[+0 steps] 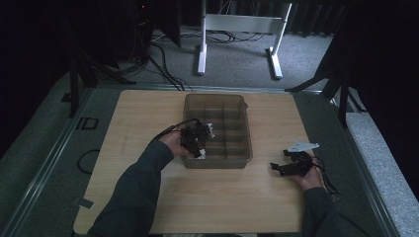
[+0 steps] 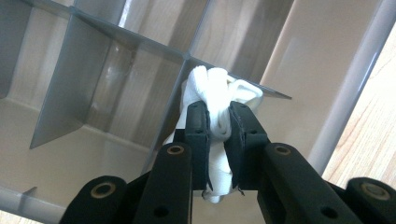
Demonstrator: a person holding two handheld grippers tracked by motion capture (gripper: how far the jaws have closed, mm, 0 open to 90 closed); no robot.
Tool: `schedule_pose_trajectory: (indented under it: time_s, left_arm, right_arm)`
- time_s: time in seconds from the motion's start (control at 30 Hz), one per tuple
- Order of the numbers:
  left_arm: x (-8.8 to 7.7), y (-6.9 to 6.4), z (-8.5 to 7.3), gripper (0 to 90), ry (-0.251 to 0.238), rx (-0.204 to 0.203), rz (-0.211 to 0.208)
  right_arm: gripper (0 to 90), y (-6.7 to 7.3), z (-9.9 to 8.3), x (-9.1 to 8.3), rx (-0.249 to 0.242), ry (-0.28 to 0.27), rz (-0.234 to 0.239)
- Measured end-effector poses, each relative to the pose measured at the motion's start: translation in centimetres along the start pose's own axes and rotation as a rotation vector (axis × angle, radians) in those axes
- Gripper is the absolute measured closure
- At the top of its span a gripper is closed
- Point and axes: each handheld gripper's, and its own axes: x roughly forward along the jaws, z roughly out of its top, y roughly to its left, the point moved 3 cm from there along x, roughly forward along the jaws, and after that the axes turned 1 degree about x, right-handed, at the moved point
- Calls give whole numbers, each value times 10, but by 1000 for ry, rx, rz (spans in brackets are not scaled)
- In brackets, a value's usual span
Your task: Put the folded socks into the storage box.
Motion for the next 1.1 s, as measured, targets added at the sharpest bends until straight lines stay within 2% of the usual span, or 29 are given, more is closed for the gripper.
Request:
schedule_pose_trajectory:
  time_s: [0.47,1.1]
  left_arm:
    - [13,2,4,818,50,1,18]
    - [26,5,9,829,89,-13,11]
  right_arm:
    - [136,0,0,0,2,1,0]
    - [136,0,0,0,2,2,-1]
